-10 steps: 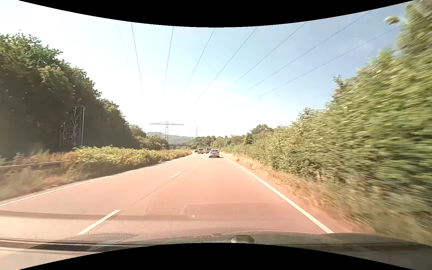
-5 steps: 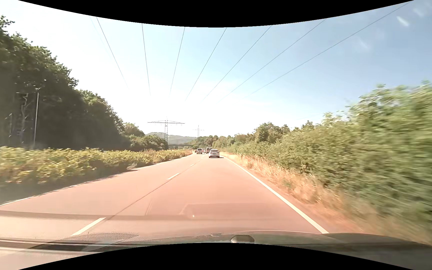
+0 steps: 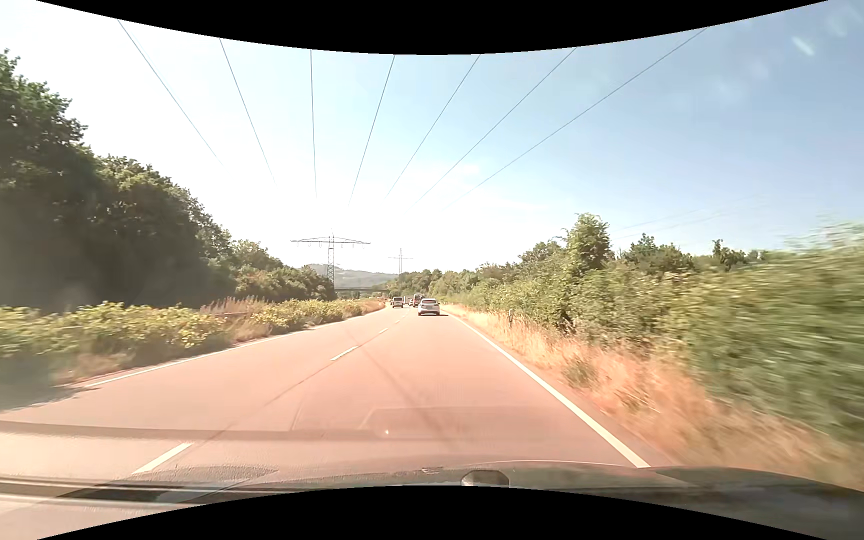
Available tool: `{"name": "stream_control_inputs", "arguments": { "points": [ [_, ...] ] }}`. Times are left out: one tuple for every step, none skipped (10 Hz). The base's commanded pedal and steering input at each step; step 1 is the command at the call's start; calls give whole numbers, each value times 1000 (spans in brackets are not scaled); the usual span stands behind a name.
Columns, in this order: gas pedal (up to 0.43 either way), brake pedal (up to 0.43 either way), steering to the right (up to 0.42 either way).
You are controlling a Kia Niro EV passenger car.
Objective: Follow the waypoints while adhering to traffic rules and regulations
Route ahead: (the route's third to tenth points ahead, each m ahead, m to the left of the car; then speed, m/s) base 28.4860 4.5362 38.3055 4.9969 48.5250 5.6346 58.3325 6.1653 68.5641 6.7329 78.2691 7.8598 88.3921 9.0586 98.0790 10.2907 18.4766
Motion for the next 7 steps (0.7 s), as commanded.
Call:
{"name": "stream_control_inputs", "arguments": {
  "points": [
    [0, 0, -7],
    [0, 0, -7],
    [0, 0, -7],
    [0, 0, -7],
    [0, 0, -7],
    [0, 0, -7],
    [0, 0, -7]
  ]
}}
